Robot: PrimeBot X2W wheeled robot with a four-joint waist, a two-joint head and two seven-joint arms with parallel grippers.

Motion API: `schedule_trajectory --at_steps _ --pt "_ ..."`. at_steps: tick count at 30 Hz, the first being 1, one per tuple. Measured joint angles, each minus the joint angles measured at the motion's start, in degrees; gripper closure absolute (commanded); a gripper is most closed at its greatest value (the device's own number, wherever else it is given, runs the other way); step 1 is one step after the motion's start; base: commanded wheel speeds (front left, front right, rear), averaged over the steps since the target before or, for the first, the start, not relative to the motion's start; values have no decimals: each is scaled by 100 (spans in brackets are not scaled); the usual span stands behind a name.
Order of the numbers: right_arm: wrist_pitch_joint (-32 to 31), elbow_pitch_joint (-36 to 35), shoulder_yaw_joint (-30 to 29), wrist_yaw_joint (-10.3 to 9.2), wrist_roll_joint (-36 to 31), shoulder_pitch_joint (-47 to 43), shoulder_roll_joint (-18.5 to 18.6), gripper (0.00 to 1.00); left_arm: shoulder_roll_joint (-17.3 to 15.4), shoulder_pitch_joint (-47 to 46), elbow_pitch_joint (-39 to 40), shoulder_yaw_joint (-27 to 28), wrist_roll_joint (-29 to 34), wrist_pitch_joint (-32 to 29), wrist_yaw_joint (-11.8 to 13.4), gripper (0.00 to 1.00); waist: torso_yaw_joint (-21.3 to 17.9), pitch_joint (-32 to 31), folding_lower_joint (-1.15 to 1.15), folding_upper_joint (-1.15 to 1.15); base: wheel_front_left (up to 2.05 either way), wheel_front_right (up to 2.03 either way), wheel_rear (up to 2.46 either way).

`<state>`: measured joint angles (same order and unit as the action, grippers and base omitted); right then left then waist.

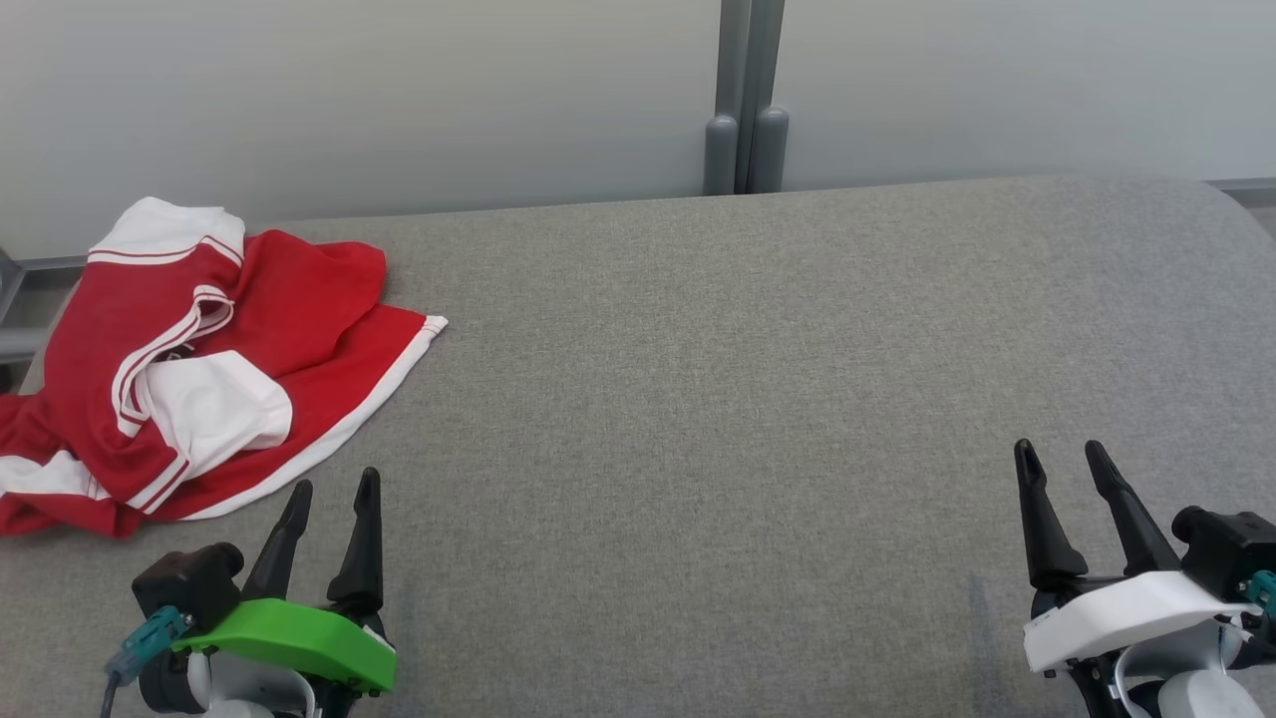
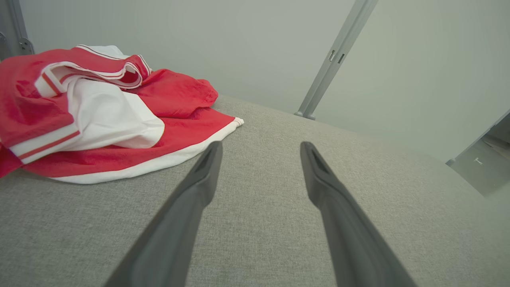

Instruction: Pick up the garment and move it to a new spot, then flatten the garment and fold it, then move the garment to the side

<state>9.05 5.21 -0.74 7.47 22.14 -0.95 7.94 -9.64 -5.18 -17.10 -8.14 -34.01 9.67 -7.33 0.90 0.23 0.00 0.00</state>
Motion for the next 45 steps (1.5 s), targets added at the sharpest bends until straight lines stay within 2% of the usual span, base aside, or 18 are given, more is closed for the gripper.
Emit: schedule_trajectory --at_steps 40,45 --pt "502 53 -172 1 -1650 -213 16 0 -178 111 -345 25 1337 452 -7 0 -14 -65 0 0 0 0 0" --pt "568 66 -187 1 -1798 -232 10 0 -160 122 -524 31 1260 506 -8 0 -24 -66 0 0 0 0 0"
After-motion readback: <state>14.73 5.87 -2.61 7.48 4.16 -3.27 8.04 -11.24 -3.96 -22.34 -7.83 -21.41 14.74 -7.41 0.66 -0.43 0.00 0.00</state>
